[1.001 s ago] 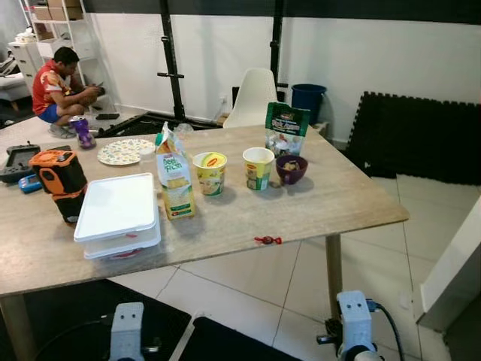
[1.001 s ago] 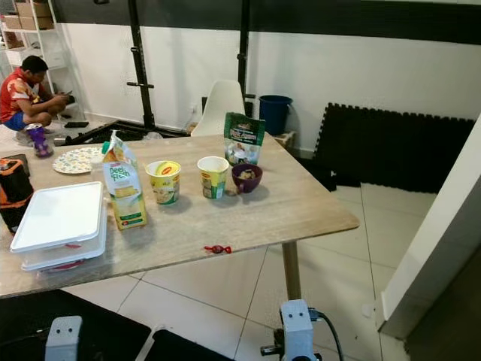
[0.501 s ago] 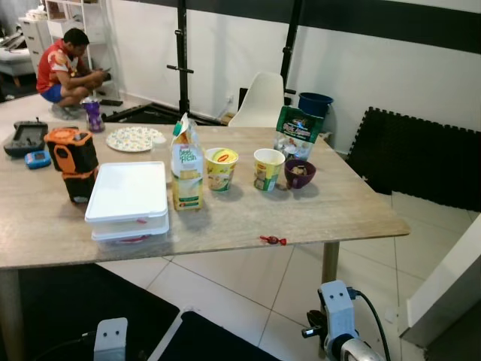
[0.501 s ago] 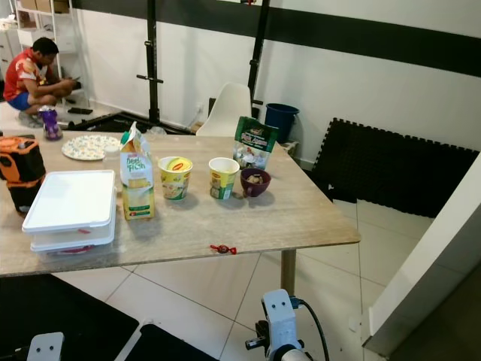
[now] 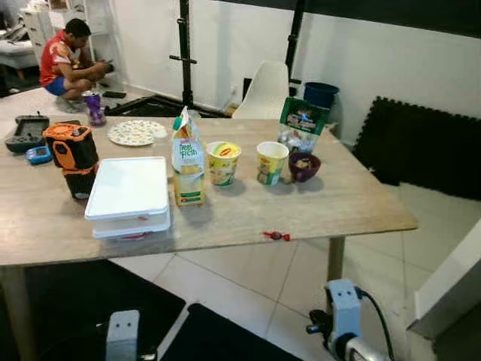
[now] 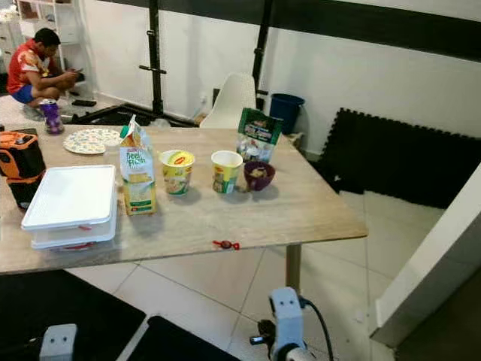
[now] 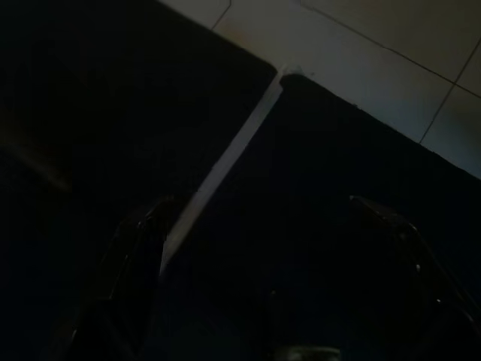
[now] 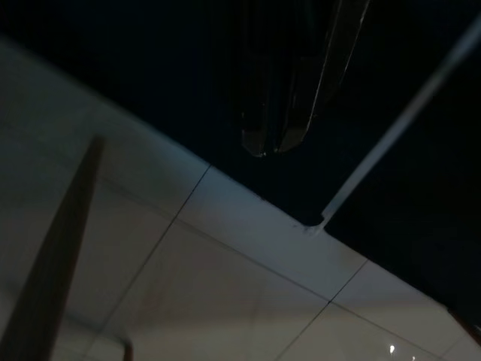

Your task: Restocking fridge

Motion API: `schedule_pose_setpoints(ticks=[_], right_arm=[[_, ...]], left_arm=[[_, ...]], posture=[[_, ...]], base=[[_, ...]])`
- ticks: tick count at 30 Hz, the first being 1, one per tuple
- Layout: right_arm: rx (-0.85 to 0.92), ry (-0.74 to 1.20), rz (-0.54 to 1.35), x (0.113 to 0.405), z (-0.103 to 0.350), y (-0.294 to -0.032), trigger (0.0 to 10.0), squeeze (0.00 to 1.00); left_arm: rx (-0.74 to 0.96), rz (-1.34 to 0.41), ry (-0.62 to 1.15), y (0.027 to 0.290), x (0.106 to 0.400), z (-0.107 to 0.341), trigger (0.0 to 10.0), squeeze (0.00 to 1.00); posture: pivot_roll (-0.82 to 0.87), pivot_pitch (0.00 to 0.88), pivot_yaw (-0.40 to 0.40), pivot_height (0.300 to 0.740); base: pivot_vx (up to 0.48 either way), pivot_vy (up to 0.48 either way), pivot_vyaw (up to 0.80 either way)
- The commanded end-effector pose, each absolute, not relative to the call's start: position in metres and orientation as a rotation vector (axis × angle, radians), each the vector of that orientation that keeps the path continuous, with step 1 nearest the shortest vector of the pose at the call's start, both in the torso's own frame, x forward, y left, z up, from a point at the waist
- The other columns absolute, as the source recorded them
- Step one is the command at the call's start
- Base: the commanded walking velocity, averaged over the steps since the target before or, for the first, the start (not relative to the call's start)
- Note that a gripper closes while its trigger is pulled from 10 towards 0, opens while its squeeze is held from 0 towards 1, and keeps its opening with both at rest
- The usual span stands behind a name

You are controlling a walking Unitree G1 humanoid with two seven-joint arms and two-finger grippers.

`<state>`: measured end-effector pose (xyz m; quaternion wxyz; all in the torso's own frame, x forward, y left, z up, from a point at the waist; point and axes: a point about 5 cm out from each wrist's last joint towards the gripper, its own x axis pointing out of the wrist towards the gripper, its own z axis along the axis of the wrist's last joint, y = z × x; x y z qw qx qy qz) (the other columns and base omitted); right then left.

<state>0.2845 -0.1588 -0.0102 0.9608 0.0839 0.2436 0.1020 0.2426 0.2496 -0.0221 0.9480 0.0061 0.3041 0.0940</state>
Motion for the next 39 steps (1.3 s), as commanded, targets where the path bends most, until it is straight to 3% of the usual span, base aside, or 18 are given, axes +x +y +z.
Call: schedule_pose_setpoints(ticks=[1, 9, 17, 21, 29, 39], right_arm=[[0.212, 0.511, 0.155, 0.278, -0.016, -0.167, 10.0, 0.00], [0.252, 0.513, 0.127, 0.269, -0.023, -0.163, 10.0, 0.00], [0.229, 0.505, 0.133, 0.270, -0.022, -0.163, 10.0, 0.00], [0.171, 0.484, 0.115, 0.273, -0.018, -0.171, 10.0, 0.00], [0.061, 0.450, -0.044, 0.277, -0.012, -0.194, 10.0, 0.00], [0.091, 0.507, 0.038, 0.265, -0.024, -0.182, 10.0, 0.00]], left_arm=[[0.011, 0.170, 0.660, 0.246, 0.239, -0.028, 10.0, 0.00], [0.039, 0.141, 0.659, 0.253, 0.246, -0.021, 10.0, 0.00], [-0.017, 0.151, 0.698, 0.249, 0.236, -0.031, 10.0, 0.00], [-0.063, 0.114, 0.724, 0.236, 0.226, -0.041, 10.0, 0.00], [-0.072, 0.112, 0.737, 0.232, 0.222, -0.046, 10.0, 0.00], [-0.026, 0.068, 0.735, 0.228, 0.224, -0.045, 10.0, 0.00]], posture=[[0.06, 0.103, -0.020, 0.734], [0.07, 0.105, 0.044, 0.734], [0.05, 0.107, 0.020, 0.734], [0.04, 0.113, 0.005, 0.734], [0.02, 0.120, -0.005, 0.734], [0.02, 0.102, 0.017, 0.734]], base=[[0.000, 0.000, 0.00], [0.000, 0.000, 0.00], [0.000, 0.000, 0.00], [0.000, 0.000, 0.00], [0.000, 0.000, 0.00], [0.000, 0.000, 0.00]])
